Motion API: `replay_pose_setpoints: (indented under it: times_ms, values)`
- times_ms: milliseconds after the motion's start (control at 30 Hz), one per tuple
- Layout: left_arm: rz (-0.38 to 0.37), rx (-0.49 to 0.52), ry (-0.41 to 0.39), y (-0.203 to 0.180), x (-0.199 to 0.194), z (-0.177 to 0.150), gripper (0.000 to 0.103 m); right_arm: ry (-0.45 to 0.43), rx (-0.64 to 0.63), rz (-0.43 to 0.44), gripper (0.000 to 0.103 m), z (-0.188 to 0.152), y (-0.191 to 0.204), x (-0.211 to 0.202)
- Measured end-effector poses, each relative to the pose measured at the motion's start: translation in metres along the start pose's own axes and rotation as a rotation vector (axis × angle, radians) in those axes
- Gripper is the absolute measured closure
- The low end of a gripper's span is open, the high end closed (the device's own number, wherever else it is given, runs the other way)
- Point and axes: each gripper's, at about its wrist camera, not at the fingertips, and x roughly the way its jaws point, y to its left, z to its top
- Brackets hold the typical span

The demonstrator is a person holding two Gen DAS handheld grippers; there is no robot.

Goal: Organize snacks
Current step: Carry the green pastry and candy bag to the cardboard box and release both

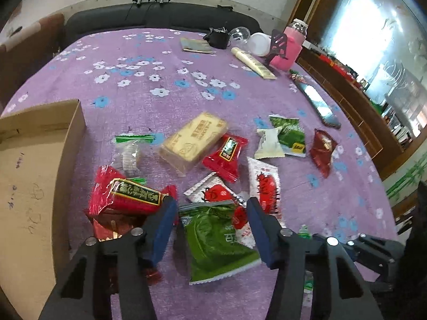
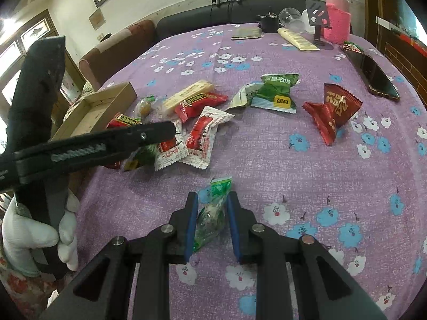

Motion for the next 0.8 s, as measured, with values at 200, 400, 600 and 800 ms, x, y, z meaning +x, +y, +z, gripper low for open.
replay_pose_setpoints:
  times_ms: [200,400,600,800]
  values:
    - [0.046,0.060,0.005,-0.009,0.005,-0.003,0.042,-0.003,0.006,0.009,0.082,0.000,-0.001,0.000]
    - [0.038,0.079,0.005,-0.011,0.007,-0.007,0.006,-0.003,0.008,0.011,0.082,0.001,-0.001,0.000]
    - [0.057,0.137,0.021,-0.019,0.011,-0.010,0.001,0.018,0.001,0.015,0.082,0.000,-0.001,-0.001]
    - [0.061,0.159,0.024,-0.021,0.011,-0.011,0.001,0.037,-0.022,0.007,0.081,-0.007,0.002,-0.006]
